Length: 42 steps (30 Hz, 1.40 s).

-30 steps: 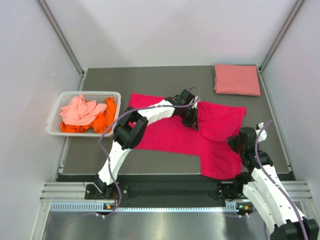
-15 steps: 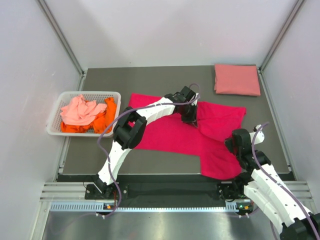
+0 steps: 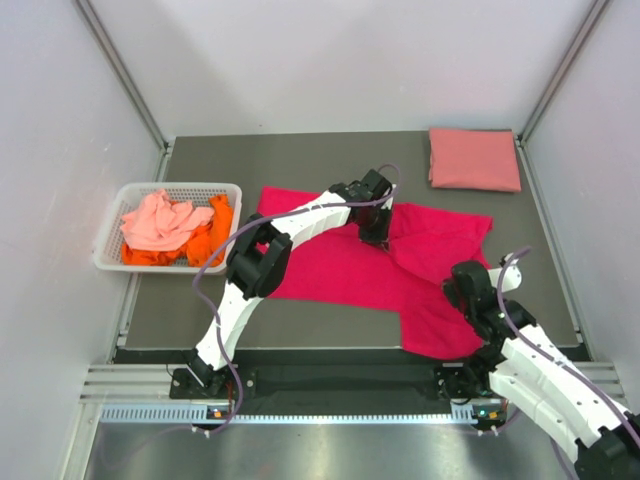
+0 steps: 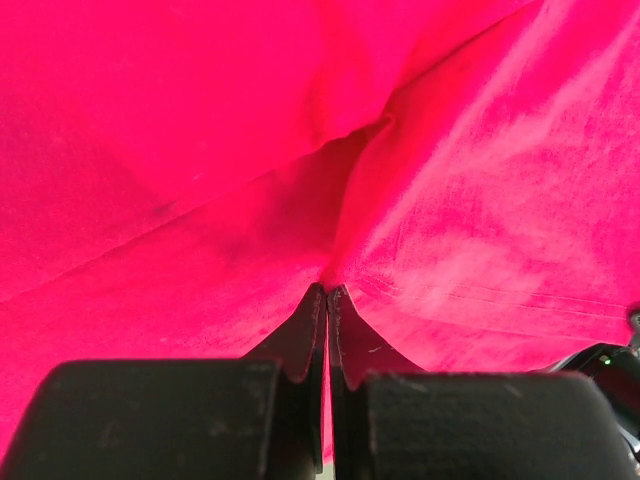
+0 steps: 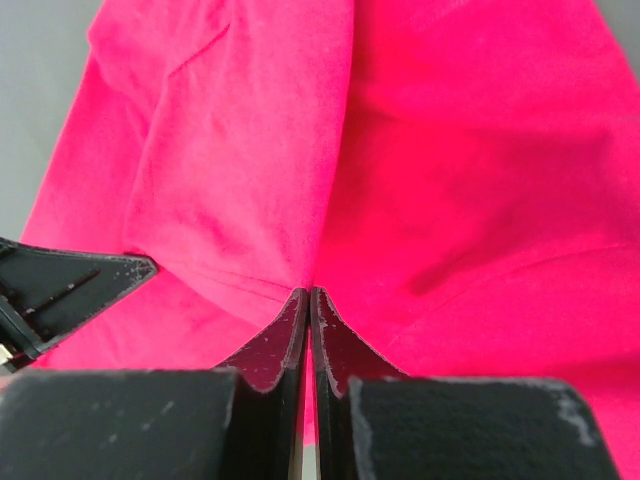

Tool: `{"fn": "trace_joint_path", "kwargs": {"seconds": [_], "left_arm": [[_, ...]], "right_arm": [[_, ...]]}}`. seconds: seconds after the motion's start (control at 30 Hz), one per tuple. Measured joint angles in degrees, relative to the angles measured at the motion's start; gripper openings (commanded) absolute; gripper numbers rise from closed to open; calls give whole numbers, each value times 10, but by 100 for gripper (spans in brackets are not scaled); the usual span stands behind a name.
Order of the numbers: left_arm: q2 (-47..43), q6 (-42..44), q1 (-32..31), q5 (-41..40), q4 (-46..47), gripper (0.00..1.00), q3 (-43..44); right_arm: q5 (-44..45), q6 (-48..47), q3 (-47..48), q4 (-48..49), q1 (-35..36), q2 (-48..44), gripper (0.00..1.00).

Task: Fold and stack the t-shirts
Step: Fold the tshirt

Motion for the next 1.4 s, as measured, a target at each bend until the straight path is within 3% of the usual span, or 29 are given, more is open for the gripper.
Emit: {"fn": "trace_joint_path", "kwargs": {"seconds": [0.6, 0.67, 0.7, 0.73, 0.8, 0.83, 0.93, 1.0, 1.2, 1.4], "left_arm": [[0, 3, 0, 7, -3, 0, -32], [0, 5, 0, 8, -4, 9, -33], [0, 7, 0, 8, -4, 19, -33], [0, 9, 0, 8, -4, 23, -33], [0, 13, 0, 10, -5, 30, -34], [0, 14, 0, 12, -5, 33, -35], [-1, 21, 0, 14, -9, 35, -35], [-1, 27, 3, 12, -15, 35, -30], [-4, 36, 36, -11, -30, 34, 10], [-14, 35, 122, -43, -27, 34, 16]], "right_arm": [[63, 90, -17, -17, 60, 52, 2], [62, 91, -18, -16, 60, 66, 14], [62, 86, -18, -15, 60, 75, 20], [62, 76, -17, -16, 60, 82, 31], [62, 53, -8, -21, 60, 88, 43], [61, 33, 4, -26, 60, 90, 55], [59, -34, 64, -30, 55, 103, 58], [36, -92, 112, -14, 23, 122, 57], [-92, -265, 173, 70, -192, 200, 49], [-171, -365, 238, 102, -300, 315, 47]]}}
